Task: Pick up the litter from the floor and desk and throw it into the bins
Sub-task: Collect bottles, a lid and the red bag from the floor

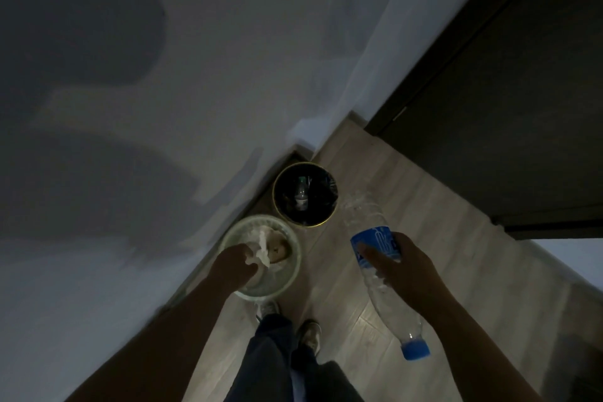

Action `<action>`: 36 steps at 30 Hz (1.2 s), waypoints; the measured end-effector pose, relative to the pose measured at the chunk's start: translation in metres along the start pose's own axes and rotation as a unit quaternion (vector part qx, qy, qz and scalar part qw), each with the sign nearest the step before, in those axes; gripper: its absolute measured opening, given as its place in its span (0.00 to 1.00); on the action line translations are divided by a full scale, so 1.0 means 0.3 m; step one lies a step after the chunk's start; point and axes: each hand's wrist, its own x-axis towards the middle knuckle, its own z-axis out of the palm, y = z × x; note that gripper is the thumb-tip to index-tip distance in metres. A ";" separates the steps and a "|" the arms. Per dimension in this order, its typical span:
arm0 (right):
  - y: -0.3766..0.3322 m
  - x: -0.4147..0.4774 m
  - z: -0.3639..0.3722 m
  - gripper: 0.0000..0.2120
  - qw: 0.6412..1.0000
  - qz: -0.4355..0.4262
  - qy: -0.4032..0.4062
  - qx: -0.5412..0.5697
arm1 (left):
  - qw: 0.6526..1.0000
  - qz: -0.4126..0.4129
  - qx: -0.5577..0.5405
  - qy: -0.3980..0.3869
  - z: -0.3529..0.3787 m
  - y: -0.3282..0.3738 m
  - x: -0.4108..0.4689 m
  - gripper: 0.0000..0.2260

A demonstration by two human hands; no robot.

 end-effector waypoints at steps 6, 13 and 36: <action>-0.003 0.079 0.000 0.22 0.998 0.040 -0.040 -0.027 | 1.000 0.006 0.029 -0.008 -0.019 -0.023 -0.060 0.13; -0.003 0.284 0.003 0.27 0.993 0.071 -0.082 -0.040 | 0.999 -0.004 0.006 0.034 -0.068 0.054 -0.164 0.13; -0.348 0.496 0.085 0.23 0.866 -0.131 -0.242 -0.418 | 0.950 -0.166 -0.180 0.193 -0.046 0.221 -0.387 0.12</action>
